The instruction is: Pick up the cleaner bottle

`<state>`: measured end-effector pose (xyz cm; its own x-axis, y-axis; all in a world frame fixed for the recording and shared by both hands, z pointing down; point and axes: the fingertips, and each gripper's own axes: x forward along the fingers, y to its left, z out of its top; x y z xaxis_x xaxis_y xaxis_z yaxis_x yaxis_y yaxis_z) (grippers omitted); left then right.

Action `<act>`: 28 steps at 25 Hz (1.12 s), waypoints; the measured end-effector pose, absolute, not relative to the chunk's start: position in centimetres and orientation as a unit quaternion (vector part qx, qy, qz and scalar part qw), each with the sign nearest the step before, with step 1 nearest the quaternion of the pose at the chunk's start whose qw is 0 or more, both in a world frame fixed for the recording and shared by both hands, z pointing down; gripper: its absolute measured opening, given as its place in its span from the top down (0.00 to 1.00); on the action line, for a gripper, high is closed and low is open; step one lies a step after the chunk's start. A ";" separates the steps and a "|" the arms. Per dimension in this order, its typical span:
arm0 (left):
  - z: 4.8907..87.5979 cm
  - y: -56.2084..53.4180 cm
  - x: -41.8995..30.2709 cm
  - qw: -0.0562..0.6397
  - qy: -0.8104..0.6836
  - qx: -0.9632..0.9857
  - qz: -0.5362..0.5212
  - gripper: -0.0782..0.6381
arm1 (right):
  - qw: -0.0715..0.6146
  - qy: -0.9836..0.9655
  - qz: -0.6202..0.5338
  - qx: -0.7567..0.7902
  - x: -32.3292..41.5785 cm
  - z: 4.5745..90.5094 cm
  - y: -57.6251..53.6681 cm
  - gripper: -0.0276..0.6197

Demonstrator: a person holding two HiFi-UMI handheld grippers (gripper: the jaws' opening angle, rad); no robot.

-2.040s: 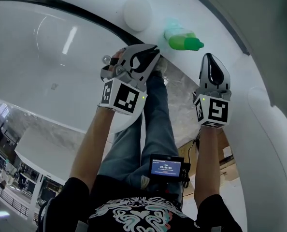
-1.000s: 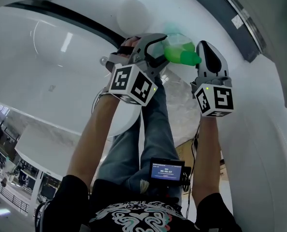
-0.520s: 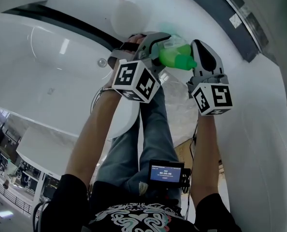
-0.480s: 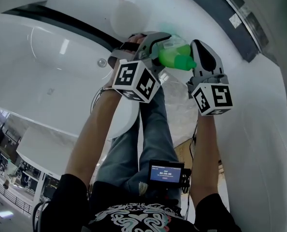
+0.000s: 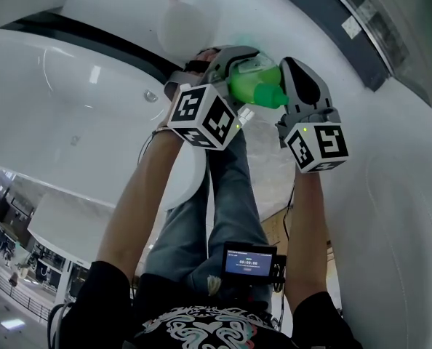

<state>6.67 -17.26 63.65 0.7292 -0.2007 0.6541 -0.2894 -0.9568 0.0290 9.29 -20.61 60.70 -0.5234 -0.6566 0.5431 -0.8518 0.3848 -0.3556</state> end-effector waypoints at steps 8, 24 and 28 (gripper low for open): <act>63.7 -18.1 6.7 0.105 -0.144 0.929 0.325 0.57 | 0.154 -0.814 0.329 0.454 9.1 61.5 -20.7 0.91; 63.5 -20.6 6.7 0.198 -0.165 0.929 0.267 0.60 | 0.154 -0.816 0.319 0.457 8.5 62.5 -23.3 0.91; 64.0 -22.0 5.6 0.296 -0.173 0.912 0.226 0.60 | 0.159 -0.825 0.320 0.437 7.3 62.8 -24.5 0.91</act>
<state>5.58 -21.98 63.97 0.8373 -0.1822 0.5155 -0.4502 -0.7648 0.4609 7.30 -24.46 62.77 -0.5675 -0.6199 0.5419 -0.8232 0.4125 -0.3901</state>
